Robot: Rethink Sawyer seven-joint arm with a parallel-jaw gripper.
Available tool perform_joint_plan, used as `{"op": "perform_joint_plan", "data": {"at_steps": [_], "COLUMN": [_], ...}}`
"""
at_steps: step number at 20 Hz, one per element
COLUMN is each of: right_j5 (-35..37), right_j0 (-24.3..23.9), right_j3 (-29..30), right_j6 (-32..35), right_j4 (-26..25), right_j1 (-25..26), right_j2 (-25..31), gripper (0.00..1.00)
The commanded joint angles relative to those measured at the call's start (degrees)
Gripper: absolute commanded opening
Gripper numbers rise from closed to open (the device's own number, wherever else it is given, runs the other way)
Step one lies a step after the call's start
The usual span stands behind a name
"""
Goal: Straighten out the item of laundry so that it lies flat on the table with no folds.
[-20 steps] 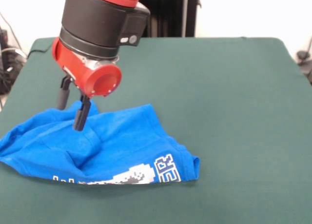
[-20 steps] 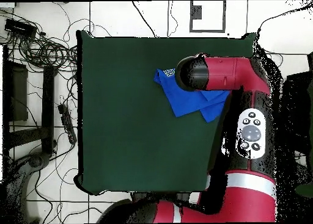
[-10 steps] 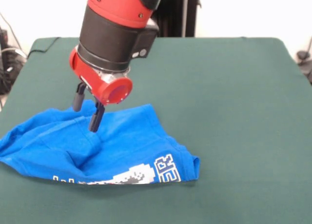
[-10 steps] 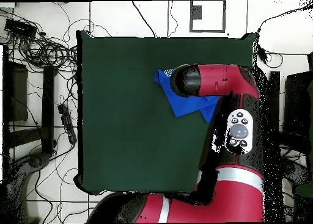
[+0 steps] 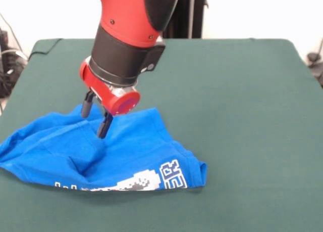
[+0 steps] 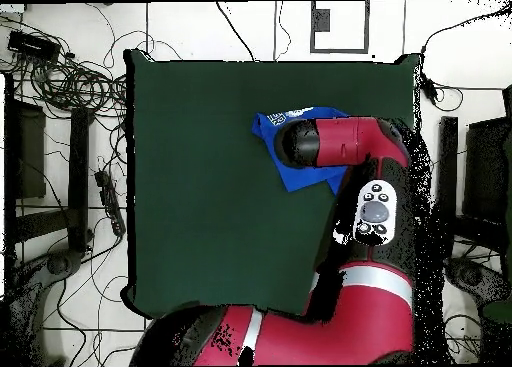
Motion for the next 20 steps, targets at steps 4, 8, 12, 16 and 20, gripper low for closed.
{"op": "perform_joint_plan", "data": {"at_steps": [4, 8, 12, 16, 20], "right_j5": [-4.2, -6.3, -6.7, -7.1, -5.9], "right_j0": [2.7, 2.1, 1.5, 1.4, 1.8], "right_j3": [5.4, 4.4, 4.2, 4.4, 5.8], "right_j6": [13.5, 12.6, 11.1, 10.7, 9.2], "right_j4": [2.5, 2.6, 3.7, 4.7, 5.9], "right_j1": [5.9, 7.1, 7.7, 8.2, 6.7], "right_j2": [-2.1, -3.0, -2.3, -1.7, -1.3], "gripper": [1.0, 1.0, 1.0, 1.0, 1.0]}}
